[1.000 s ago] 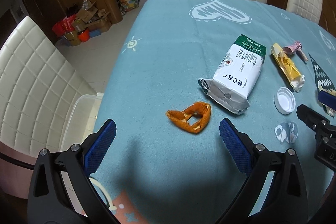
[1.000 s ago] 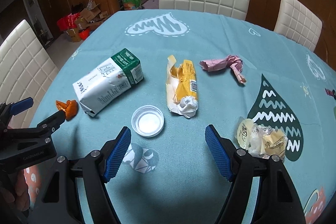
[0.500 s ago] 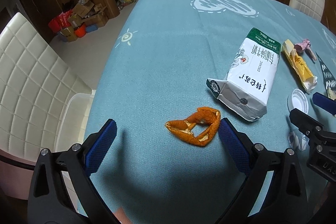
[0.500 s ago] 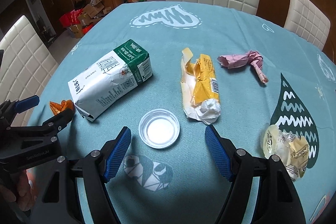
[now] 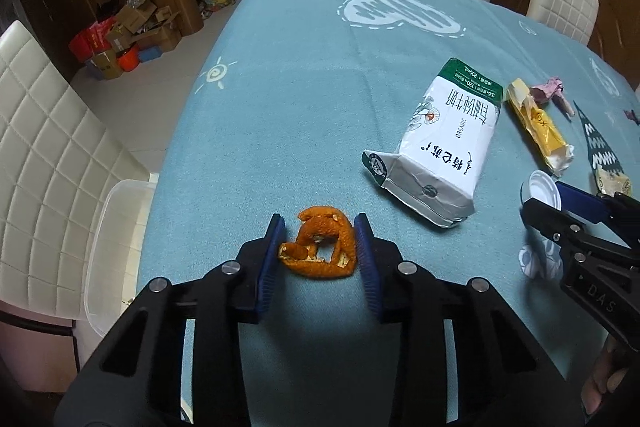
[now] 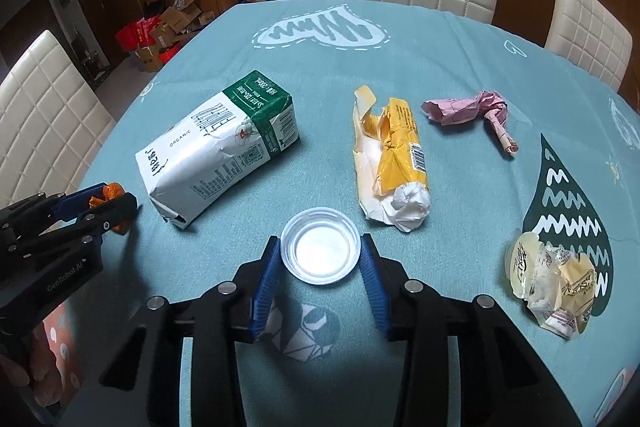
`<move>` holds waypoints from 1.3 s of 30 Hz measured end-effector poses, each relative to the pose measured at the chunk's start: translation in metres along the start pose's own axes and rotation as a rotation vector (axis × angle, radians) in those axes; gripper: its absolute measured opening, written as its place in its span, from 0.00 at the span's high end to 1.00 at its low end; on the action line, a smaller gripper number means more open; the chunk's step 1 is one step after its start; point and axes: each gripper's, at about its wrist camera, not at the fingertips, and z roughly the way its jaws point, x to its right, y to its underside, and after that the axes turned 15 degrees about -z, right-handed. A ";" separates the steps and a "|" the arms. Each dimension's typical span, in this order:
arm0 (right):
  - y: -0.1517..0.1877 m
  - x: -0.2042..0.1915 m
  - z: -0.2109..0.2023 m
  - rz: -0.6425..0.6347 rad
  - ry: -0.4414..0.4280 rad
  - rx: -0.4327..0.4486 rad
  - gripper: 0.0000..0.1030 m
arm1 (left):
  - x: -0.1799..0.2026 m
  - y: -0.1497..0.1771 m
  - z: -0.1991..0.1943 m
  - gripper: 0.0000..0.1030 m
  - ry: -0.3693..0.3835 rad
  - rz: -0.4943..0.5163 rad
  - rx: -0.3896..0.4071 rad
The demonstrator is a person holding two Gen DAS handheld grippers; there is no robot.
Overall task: Collect trash
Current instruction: 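Grasp the orange peel with the left tool while the right tool grasps the white cap, then carry the orange peel and white cap over the bin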
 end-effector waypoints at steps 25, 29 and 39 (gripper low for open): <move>-0.017 -0.077 -0.042 -0.178 -0.060 0.064 0.62 | -0.056 0.025 -0.064 0.66 -0.058 -0.074 0.106; -0.024 -0.104 -0.040 -0.227 -0.090 0.068 0.62 | -0.079 0.031 -0.070 0.66 -0.085 -0.107 0.112; -0.045 -0.167 -0.035 -0.354 -0.153 0.087 0.62 | -0.138 0.039 -0.080 0.66 -0.143 -0.217 0.119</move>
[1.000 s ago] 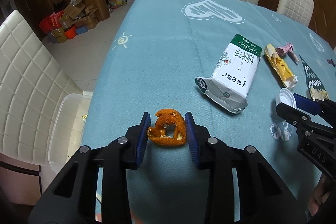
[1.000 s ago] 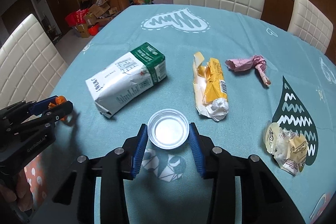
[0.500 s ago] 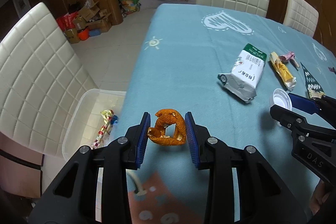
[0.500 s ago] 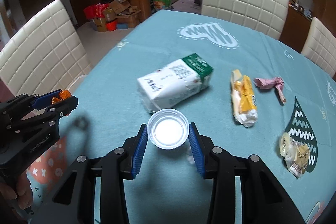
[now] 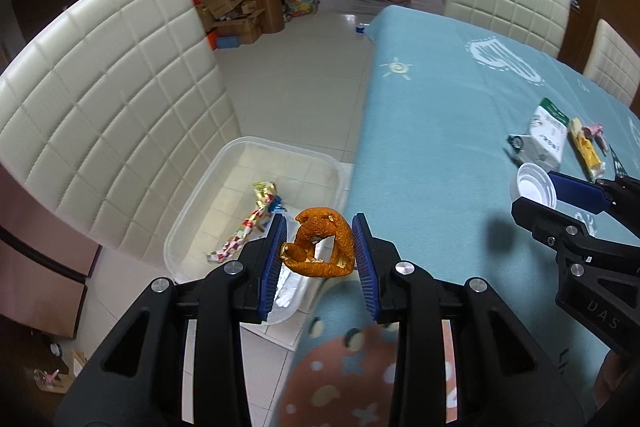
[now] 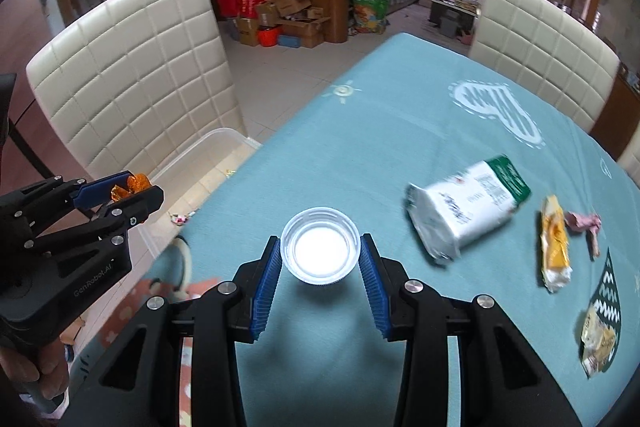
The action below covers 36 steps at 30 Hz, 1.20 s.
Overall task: Collect trash
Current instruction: 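Carry the orange peel and white cap over the bin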
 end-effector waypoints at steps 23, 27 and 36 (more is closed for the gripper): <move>-0.079 -0.067 0.061 -0.162 -0.123 -0.001 0.62 | -0.086 -0.031 0.027 0.66 -0.115 -0.144 0.002; -0.093 -0.073 0.074 -0.181 -0.142 0.002 0.62 | -0.099 -0.036 0.036 0.66 -0.138 -0.164 -0.004; -0.113 -0.085 0.098 -0.206 -0.195 -0.001 0.62 | -0.119 -0.047 0.052 0.66 -0.177 -0.208 -0.012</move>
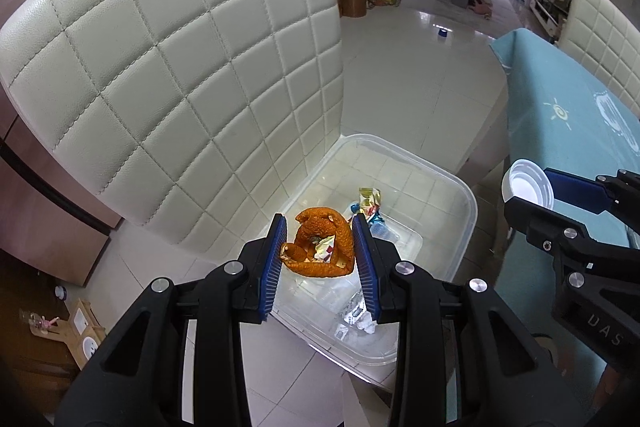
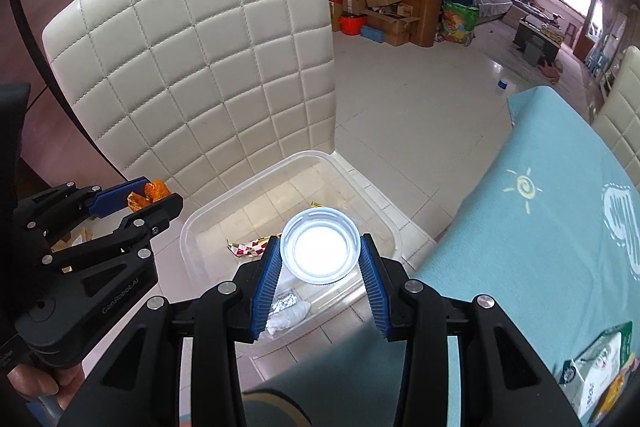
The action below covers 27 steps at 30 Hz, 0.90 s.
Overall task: Collect trash
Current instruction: 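Carry the orange peel and white cap over the bin, then open both tools over the bin to drop the peel and cap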
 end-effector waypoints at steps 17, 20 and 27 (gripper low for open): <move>0.010 0.017 0.010 0.061 0.004 -0.038 0.46 | 0.001 0.001 0.017 0.66 -0.019 0.011 -0.026; 0.013 0.020 0.008 0.070 0.013 -0.037 0.46 | 0.007 0.001 0.016 0.66 -0.012 0.022 -0.023; 0.023 0.026 -0.001 0.077 0.051 -0.025 0.46 | 0.020 0.001 0.013 0.66 0.001 0.044 -0.021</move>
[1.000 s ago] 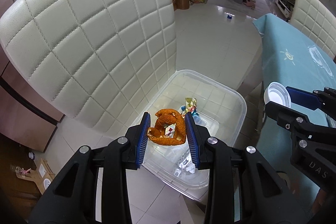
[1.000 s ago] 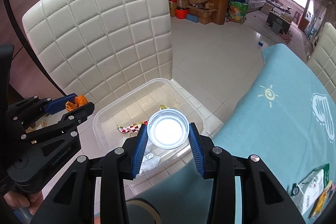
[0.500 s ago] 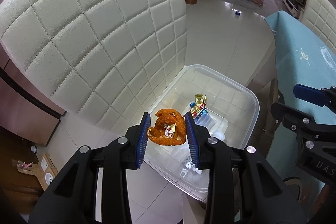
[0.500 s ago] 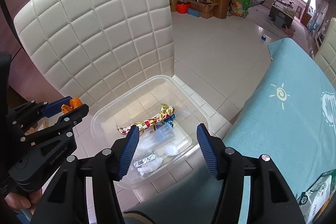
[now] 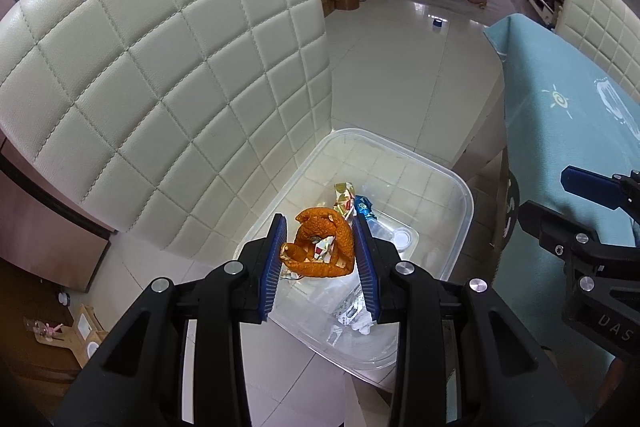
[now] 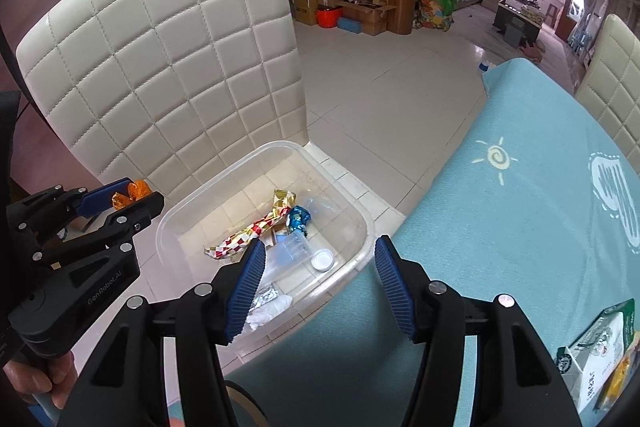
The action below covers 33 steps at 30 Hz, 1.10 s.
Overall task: Collect trash
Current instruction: 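Open both tools over the bin to drop the peel and cap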
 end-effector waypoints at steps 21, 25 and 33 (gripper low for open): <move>0.007 0.016 -0.009 0.028 0.032 0.022 0.46 | 0.015 -0.006 -0.004 0.45 -0.020 0.013 0.021; 0.009 0.015 -0.012 0.030 0.035 0.020 0.46 | 0.012 -0.007 -0.011 0.30 -0.015 -0.003 0.043; 0.014 0.016 -0.026 0.048 0.047 0.022 0.46 | 0.009 -0.007 -0.027 0.25 -0.010 -0.014 0.060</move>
